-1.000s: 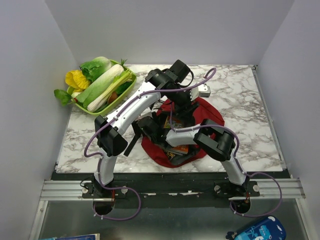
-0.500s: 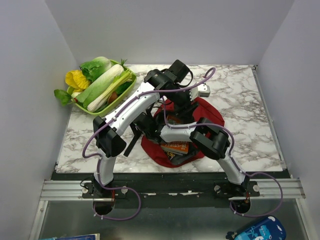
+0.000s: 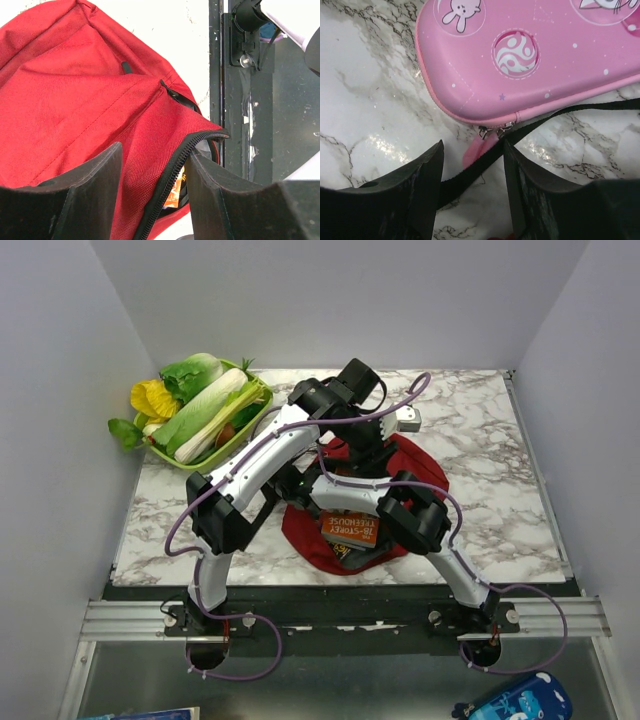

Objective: Pack the student bag
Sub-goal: Move the stationery to the center of the board.

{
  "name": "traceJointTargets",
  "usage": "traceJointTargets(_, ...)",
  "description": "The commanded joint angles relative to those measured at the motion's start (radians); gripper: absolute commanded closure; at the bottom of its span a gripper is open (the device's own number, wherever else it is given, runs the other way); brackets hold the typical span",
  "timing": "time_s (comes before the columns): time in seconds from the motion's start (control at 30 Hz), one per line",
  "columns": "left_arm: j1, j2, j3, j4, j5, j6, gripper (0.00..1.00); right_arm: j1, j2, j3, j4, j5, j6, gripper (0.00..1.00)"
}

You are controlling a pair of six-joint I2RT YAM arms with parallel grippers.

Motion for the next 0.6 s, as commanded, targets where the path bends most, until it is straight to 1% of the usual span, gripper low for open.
traceJointTargets(0.0, -0.005, -0.028, -0.001, 0.015, 0.024, -0.014, 0.41, -0.005, 0.037, 0.044, -0.147, -0.069, 0.008, 0.44)
traceJointTargets(0.03, -0.006, -0.028, -0.001, 0.015, 0.025, -0.017, 0.41, -0.005, 0.035, 0.046, -0.155, -0.083, 0.012, 0.50)
traceJointTargets(0.1, -0.006, -0.028, -0.003, 0.015, 0.033, -0.017, 0.41, -0.007, 0.037, 0.049, -0.181, -0.097, 0.019, 0.56)
traceJointTargets(0.13, -0.006, -0.028, -0.006, 0.015, 0.033, -0.017, 0.41, -0.007, 0.038, 0.050, -0.192, -0.106, 0.025, 0.65)
traceJointTargets(0.2, -0.006, -0.030, -0.007, 0.015, 0.033, -0.017, 0.42, -0.007, 0.029, 0.034, -0.204, -0.118, 0.038, 0.71)
traceJointTargets(0.23, -0.005, -0.030, -0.010, 0.015, 0.035, -0.017, 0.42, -0.007, 0.024, 0.023, -0.202, -0.127, 0.045, 0.78)
traceJointTargets(0.3, -0.006, -0.033, -0.015, 0.020, 0.032, -0.021, 0.42, -0.007, 0.000, -0.014, -0.201, -0.137, 0.058, 0.87)
traceJointTargets(0.33, -0.006, -0.033, -0.020, 0.023, 0.033, -0.021, 0.42, -0.004, -0.011, -0.029, -0.201, -0.156, 0.058, 0.96)
traceJointTargets(0.37, -0.005, -0.033, -0.020, 0.026, 0.032, -0.025, 0.42, -0.002, -0.023, -0.046, -0.196, -0.166, 0.055, 0.99)
traceJointTargets(0.43, -0.006, -0.033, -0.024, 0.031, 0.029, -0.027, 0.42, 0.007, -0.072, -0.117, -0.163, -0.190, 0.049, 0.99)
traceJointTargets(0.57, -0.002, -0.034, -0.036, 0.063, -0.005, -0.040, 0.42, 0.064, -0.176, -0.259, -0.091, -0.181, 0.014, 0.99)
